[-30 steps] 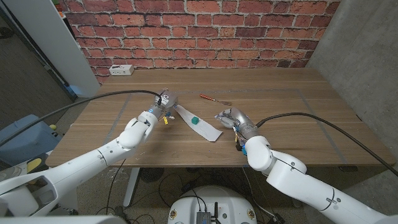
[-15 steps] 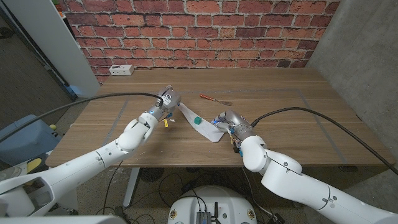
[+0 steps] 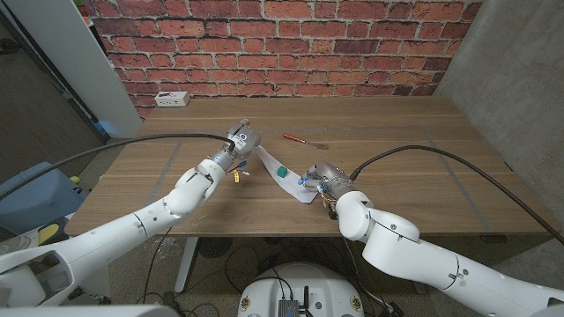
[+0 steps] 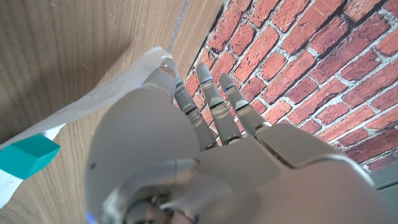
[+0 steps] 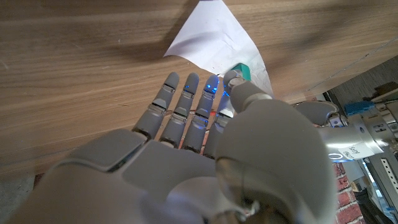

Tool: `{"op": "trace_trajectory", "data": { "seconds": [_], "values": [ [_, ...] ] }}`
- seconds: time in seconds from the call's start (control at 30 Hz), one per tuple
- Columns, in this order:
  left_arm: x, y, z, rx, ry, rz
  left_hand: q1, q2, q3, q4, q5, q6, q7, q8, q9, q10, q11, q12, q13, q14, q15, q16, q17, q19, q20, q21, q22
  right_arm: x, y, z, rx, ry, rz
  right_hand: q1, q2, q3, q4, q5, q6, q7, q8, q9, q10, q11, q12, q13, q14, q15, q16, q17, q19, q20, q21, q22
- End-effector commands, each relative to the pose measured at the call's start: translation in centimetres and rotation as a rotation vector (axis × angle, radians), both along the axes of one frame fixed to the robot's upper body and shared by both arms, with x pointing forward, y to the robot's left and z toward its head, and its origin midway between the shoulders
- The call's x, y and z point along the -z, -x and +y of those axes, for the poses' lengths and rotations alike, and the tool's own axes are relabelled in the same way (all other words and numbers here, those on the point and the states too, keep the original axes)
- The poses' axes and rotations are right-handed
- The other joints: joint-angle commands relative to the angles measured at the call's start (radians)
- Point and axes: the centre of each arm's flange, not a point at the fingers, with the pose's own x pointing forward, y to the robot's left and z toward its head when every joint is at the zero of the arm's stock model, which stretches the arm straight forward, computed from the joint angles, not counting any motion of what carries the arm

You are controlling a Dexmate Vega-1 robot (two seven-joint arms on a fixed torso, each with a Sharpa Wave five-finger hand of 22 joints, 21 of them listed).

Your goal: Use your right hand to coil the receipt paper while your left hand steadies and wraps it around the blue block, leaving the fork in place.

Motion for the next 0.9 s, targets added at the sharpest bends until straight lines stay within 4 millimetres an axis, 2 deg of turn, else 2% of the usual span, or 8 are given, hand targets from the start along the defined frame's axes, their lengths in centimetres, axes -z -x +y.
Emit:
{"op": "trace_trajectory", "data": {
  "seconds": [0.03,0.1,0.23,0.5,0.67,0.7,0.9],
  "values": [
    [-0.3,0.7,-0.6,0.014,-0.085,-0.032,0.012,-0.006,0.000,0.001,0.006,0.008,-0.008,0.000,0.002,0.006,-0.005,0.044,0.116,0.012,-0.165,0.009,0.007,0.004,-0.008,0.005,0.004,1.0,-0.9,0.5,0.056,0.080,0.084,0.000,-0.005,-0.003,0.006,-0.005,0.010,-0.001,-0.004,0.004,0.009,-0.007,-0.006,-0.002,0.011,-0.115,0.008,0.009,-0.007,-0.006,0.004,0.001],
    [-0.3,0.8,-0.7,0.016,-0.105,-0.035,0.012,-0.006,-0.001,0.001,0.006,0.008,-0.006,0.000,0.002,0.005,-0.004,0.045,0.119,0.013,-0.165,0.008,0.007,0.004,-0.008,0.005,0.004,1.1,-1.0,0.5,0.060,0.087,0.087,0.001,-0.003,-0.010,0.006,-0.006,0.024,-0.001,-0.001,0.004,0.024,-0.017,-0.006,-0.006,0.013,-0.124,0.014,0.016,-0.008,-0.009,0.005,0.001],
    [-0.2,1.2,-0.9,0.032,-0.152,-0.042,0.012,-0.007,-0.002,0.001,0.006,0.010,-0.004,-0.001,0.002,0.004,-0.004,0.048,0.124,0.014,-0.165,0.008,0.009,0.004,-0.009,0.006,0.004,1.3,-1.1,0.7,0.074,0.100,0.101,0.016,0.003,-0.007,-0.001,-0.003,0.033,-0.007,-0.001,0.004,0.031,-0.040,-0.010,-0.012,0.013,-0.135,0.012,0.016,-0.011,-0.016,0.006,0.001],
    [0.3,2.4,-1.4,0.093,-0.292,-0.075,0.013,-0.008,-0.004,0.002,0.006,0.009,-0.005,-0.003,0.002,-0.001,-0.004,0.054,0.134,0.014,-0.165,0.007,0.012,0.002,-0.011,0.006,0.004,1.3,-1.3,0.6,0.083,0.130,0.130,0.017,0.010,-0.017,0.005,-0.004,-0.005,-0.017,-0.019,0.004,0.000,-0.040,-0.034,-0.019,-0.012,-0.134,0.004,0.022,-0.038,-0.019,-0.001,0.000],
    [0.7,3.2,-1.7,0.115,-0.363,-0.087,0.014,-0.008,-0.005,0.003,0.006,0.010,-0.006,-0.004,0.003,-0.002,-0.004,0.057,0.138,0.015,-0.165,0.006,0.014,0.001,-0.012,0.006,0.004,1.3,-1.5,0.6,0.093,0.150,0.159,0.018,0.012,-0.024,0.005,-0.004,-0.044,-0.027,-0.033,0.005,-0.028,-0.054,-0.053,-0.023,-0.034,-0.134,-0.006,0.024,-0.059,-0.020,-0.007,0.000],
    [0.7,3.2,-1.7,0.115,-0.364,-0.086,0.014,-0.008,-0.005,0.003,0.006,0.010,-0.005,-0.004,0.003,-0.002,-0.004,0.057,0.139,0.015,-0.165,0.006,0.014,0.001,-0.012,0.006,0.004,1.3,-1.5,0.6,0.094,0.150,0.159,0.019,0.014,-0.026,0.006,-0.004,-0.052,-0.031,-0.034,0.005,-0.037,-0.066,-0.059,-0.024,-0.037,-0.135,-0.007,0.024,-0.061,-0.021,-0.007,-0.001],
    [1.0,3.8,-1.7,0.108,-0.398,-0.093,0.014,-0.006,-0.006,0.005,0.006,0.010,-0.005,-0.005,0.003,-0.005,-0.004,0.061,0.146,0.019,-0.165,0.007,0.017,0.000,-0.013,0.007,0.004,1.4,-1.7,0.7,0.099,0.173,0.176,0.026,0.020,-0.025,0.004,-0.002,-0.056,-0.034,-0.032,0.004,-0.030,-0.059,-0.061,-0.026,-0.041,-0.139,-0.011,0.023,-0.080,-0.024,-0.013,-0.001]
  ]
}}
